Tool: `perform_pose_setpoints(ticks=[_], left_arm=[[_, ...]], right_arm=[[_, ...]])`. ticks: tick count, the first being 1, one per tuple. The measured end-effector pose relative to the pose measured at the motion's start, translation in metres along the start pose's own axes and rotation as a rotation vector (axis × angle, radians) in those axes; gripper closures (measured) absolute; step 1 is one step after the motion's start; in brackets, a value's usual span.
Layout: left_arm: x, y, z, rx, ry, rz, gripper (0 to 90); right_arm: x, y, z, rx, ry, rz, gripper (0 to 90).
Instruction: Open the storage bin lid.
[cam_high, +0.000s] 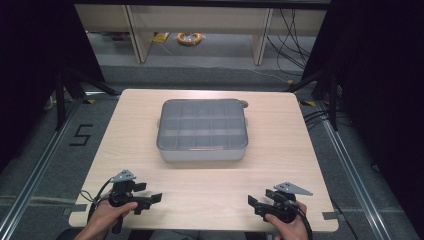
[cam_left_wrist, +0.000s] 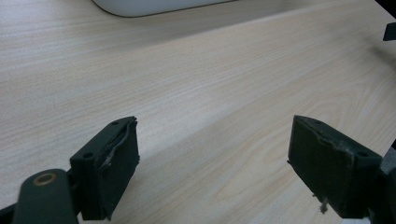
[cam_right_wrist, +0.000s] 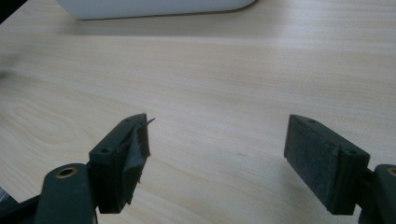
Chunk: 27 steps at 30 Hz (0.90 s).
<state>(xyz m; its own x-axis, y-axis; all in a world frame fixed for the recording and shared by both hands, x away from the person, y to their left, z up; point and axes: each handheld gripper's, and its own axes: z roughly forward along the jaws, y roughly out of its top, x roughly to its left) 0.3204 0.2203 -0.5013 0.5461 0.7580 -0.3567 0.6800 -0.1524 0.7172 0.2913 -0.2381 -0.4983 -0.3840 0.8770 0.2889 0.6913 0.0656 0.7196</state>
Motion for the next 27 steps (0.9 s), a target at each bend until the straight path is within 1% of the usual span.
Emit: perform_pose_setpoints(ticks=[1, 3, 4, 5, 7, 8, 9, 10, 12, 14, 15, 16, 17, 18, 19, 20, 21, 23, 24, 25, 26, 27], left_arm=[[0.0, 0.001, 0.0, 0.0, -0.006, 0.001, 15.7], [0.001, 0.001, 0.0, 0.002, -0.006, 0.005, 15.7], [0.0, 0.002, 0.0, -0.002, -0.003, 0.003, 15.7], [0.0, 0.002, 0.001, -0.017, 0.003, -0.005, 15.7], [0.001, 0.003, 0.001, -0.013, 0.0, -0.004, 15.7], [0.002, 0.004, 0.001, -0.011, -0.003, -0.004, 15.7], [0.002, 0.004, 0.001, -0.009, -0.002, -0.003, 15.7], [0.002, 0.004, 0.001, -0.012, -0.004, -0.008, 15.7], [0.003, 0.005, 0.002, -0.012, -0.009, -0.009, 15.7], [0.003, 0.007, 0.002, -0.021, -0.004, -0.01, 15.7], [0.004, 0.008, 0.002, -0.024, 0.004, 0.001, 15.7], [0.004, 0.009, 0.003, -0.029, 0.013, 0.002, 15.7], [0.006, 0.01, 0.003, -0.024, 0.014, 0.0, 15.7], [0.007, 0.01, 0.003, -0.024, 0.009, -0.005, 15.7], [0.007, 0.01, 0.003, -0.026, 0.013, -0.014, 15.8], [0.008, 0.01, 0.002, -0.025, 0.015, -0.012, 15.8], [0.008, 0.01, 0.002, -0.03, 0.018, -0.012, 15.8], [0.008, 0.01, 0.002, -0.025, 0.01, -0.015, 15.8], [0.008, 0.01, 0.003, -0.038, 0.012, -0.018, 15.8], [0.009, 0.011, 0.002, -0.029, 0.005, -0.015, 15.8], [0.01, 0.012, 0.003, -0.032, 0.007, -0.017, 15.8], [0.01, 0.012, 0.003, -0.032, 0.007, -0.017, 15.8]], right_arm=[[0.0, 0.0, 0.0, -0.005, 0.005, -0.001, 23.3], [0.0, 0.001, 0.0, -0.005, -0.002, 0.003, 23.3], [0.0, 0.001, 0.001, -0.022, 0.009, 0.009, 23.3], [0.0, 0.002, 0.001, -0.021, 0.006, 0.011, 23.3], [-0.001, 0.003, 0.001, -0.028, 0.012, 0.019, 23.2], [-0.002, 0.003, 0.001, -0.041, 0.022, 0.029, 22.7], [-0.003, 0.004, 0.0, -0.047, 0.021, 0.036, 22.2], [-0.004, 0.005, 0.001, -0.062, 0.038, 0.043, 21.8], [-0.006, 0.007, -0.001, -0.077, 0.037, 0.058, 21.3], [-0.007, 0.008, -0.001, -0.079, 0.043, 0.06, 21.3], [-0.007, 0.009, -0.001, -0.077, 0.032, 0.066, 21.3], [-0.005, 0.009, -0.001, -0.081, 0.049, 0.11, 21.4], [-0.005, 0.01, 0.0, -0.085, 0.055, 0.122, 21.9], [-0.009, 0.011, 0.002, -0.102, 0.057, 0.089, 22.5], [-0.01, 0.011, 0.002, -0.101, 0.059, 0.094, 22.7], [-0.01, 0.01, 0.003, -0.102, 0.064, 0.099, 22.9], [-0.011, 0.011, 0.004, -0.091, 0.064, 0.101, 23.1], [-0.012, 0.013, 0.005, -0.099, 0.051, 0.099, 23.5], [-0.01, 0.014, 0.005, -0.094, 0.055, 0.125, 23.7], [-0.008, 0.015, 0.005, -0.089, 0.058, 0.142, 23.9], [-0.011, 0.017, 0.006, -0.094, 0.055, 0.123, 24.2], [-0.011, 0.017, 0.006, -0.094, 0.055, 0.123, 24.2]])
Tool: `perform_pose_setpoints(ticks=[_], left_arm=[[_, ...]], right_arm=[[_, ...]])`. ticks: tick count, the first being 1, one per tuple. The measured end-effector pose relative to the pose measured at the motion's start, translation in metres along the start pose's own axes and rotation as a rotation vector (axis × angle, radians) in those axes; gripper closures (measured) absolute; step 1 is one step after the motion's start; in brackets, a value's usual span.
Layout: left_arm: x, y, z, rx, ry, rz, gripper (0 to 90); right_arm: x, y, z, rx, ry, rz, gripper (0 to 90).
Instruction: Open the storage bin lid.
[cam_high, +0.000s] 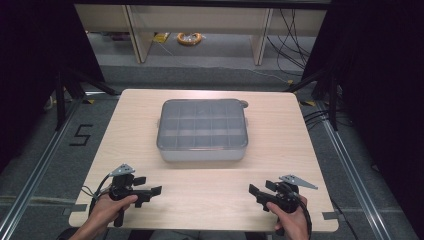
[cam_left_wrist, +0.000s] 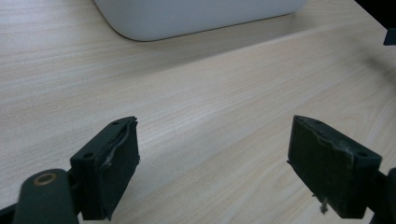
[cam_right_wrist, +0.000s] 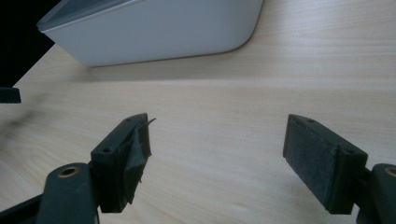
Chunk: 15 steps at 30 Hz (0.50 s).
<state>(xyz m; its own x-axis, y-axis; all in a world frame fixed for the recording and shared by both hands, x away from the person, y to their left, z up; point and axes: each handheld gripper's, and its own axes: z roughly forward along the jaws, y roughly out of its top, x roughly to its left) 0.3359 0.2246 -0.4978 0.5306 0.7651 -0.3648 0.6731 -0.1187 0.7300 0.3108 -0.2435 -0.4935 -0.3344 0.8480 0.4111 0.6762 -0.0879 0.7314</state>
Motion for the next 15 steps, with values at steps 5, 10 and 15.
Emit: perform_pose_setpoints(ticks=[5, 10, 15], left_arm=[[0.007, 0.004, 0.003, -0.005, 0.016, -0.022, 15.8], [0.011, 0.009, 0.003, -0.007, 0.018, -0.018, 15.8], [0.012, 0.012, 0.004, -0.032, 0.024, -0.037, 15.8]], right_arm=[[-0.006, 0.007, 0.005, -0.012, -0.004, 0.01, 24.6], [-0.012, 0.024, 0.011, -0.031, -0.021, -0.003, 25.9], [-0.012, 0.038, 0.019, -0.042, 0.012, 0.073, 26.1]])
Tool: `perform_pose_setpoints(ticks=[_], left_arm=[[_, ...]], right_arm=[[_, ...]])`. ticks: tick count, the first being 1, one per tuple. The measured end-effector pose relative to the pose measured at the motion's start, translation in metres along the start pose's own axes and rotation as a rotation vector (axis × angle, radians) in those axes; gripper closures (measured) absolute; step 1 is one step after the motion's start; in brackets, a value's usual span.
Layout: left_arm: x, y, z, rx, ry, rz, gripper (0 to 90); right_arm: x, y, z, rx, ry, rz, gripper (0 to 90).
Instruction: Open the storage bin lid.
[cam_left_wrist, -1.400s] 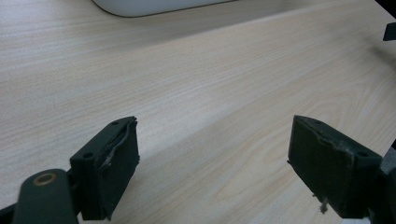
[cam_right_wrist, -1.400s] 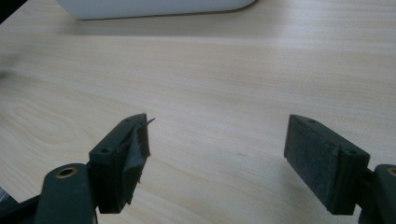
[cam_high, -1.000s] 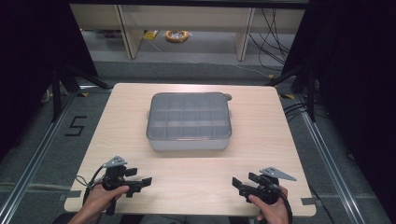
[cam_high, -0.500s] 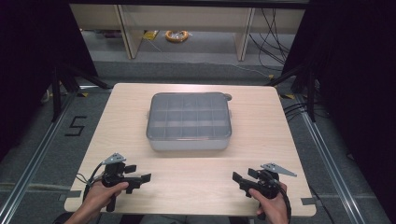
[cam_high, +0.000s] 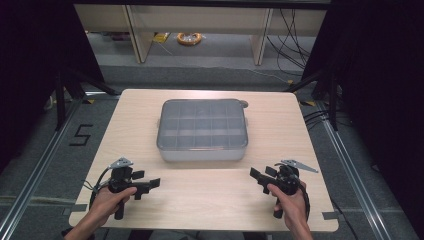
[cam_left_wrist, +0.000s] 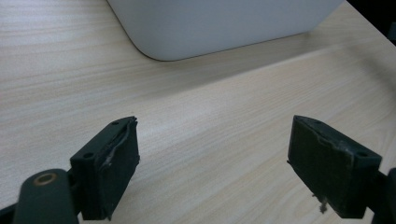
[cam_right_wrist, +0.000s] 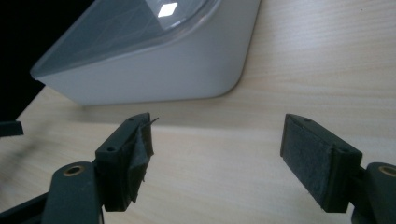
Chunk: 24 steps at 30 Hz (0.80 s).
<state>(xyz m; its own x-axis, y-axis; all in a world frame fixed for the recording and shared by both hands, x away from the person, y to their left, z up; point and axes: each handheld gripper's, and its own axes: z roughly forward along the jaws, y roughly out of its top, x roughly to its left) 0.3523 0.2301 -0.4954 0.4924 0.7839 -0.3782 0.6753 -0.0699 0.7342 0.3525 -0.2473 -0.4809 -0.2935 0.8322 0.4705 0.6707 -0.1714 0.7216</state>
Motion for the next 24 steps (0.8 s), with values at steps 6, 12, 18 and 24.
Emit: perform_pose_setpoints(ticks=[6, 12, 18, 24], left_arm=[[-0.004, 0.001, -0.001, 0.004, -0.028, 0.006, 15.9], [-0.002, 0.002, -0.003, -0.016, -0.02, -0.011, 15.8], [0.0, 0.007, -0.004, -0.014, -0.039, -0.024, 15.8], [0.004, 0.019, 0.001, -0.04, -0.016, -0.031, 15.8]], right_arm=[[-0.002, 0.012, 0.009, -0.007, 0.038, -0.013, 26.1], [0.002, 0.022, 0.013, -0.01, 0.028, -0.011, 26.1], [0.002, 0.033, 0.02, -0.021, 0.039, -0.024, 26.1], [0.003, 0.046, 0.025, -0.024, 0.039, -0.003, 26.1]])
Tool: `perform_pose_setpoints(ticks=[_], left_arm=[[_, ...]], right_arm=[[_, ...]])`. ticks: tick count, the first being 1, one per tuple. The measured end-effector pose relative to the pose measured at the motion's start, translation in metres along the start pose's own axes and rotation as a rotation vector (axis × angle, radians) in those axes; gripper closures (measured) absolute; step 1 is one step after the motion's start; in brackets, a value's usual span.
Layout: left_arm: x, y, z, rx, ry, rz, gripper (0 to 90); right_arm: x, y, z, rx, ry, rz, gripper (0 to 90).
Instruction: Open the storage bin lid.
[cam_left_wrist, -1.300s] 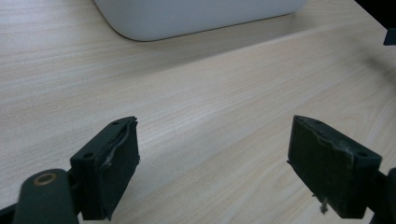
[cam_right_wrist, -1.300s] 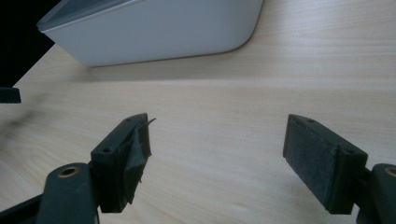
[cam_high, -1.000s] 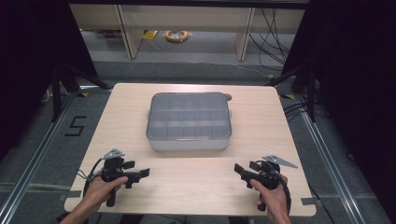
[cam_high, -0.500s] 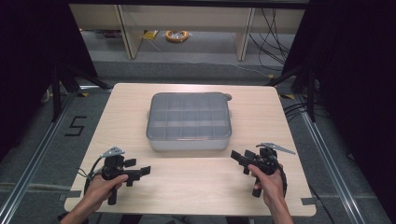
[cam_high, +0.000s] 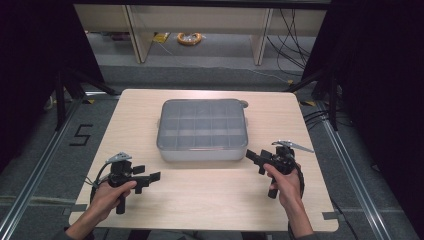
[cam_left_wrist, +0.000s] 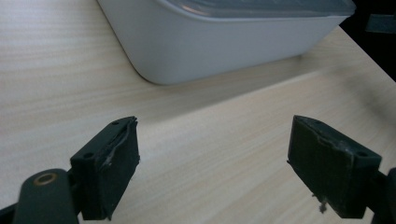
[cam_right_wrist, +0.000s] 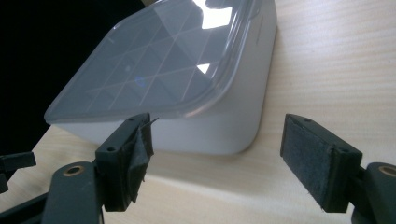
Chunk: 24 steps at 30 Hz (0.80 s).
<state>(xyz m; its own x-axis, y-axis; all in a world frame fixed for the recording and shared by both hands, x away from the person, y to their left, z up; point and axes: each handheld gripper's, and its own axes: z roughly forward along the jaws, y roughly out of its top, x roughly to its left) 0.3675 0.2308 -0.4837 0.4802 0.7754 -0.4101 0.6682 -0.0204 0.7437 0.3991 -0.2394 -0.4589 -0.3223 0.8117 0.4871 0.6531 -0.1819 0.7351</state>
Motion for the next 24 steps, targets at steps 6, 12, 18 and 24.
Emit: perform_pose_setpoints(ticks=[6, 12, 18, 24], left_arm=[[0.006, 0.02, 0.0, -0.039, -0.018, -0.032, 16.7], [0.01, 0.032, 0.005, -0.05, 0.003, -0.042, 16.7], [0.012, 0.042, 0.008, -0.064, 0.015, -0.051, 16.6], [0.015, 0.055, 0.019, -0.05, 0.007, -0.059, 16.6]], right_arm=[[0.002, 0.023, 0.01, -0.021, -0.001, -0.011, 26.4], [-0.003, 0.036, 0.019, -0.04, -0.001, -0.02, 26.4], [-0.008, 0.048, 0.027, -0.049, -0.008, -0.006, 26.4], [-0.014, 0.053, 0.035, -0.04, -0.015, -0.002, 26.8]])
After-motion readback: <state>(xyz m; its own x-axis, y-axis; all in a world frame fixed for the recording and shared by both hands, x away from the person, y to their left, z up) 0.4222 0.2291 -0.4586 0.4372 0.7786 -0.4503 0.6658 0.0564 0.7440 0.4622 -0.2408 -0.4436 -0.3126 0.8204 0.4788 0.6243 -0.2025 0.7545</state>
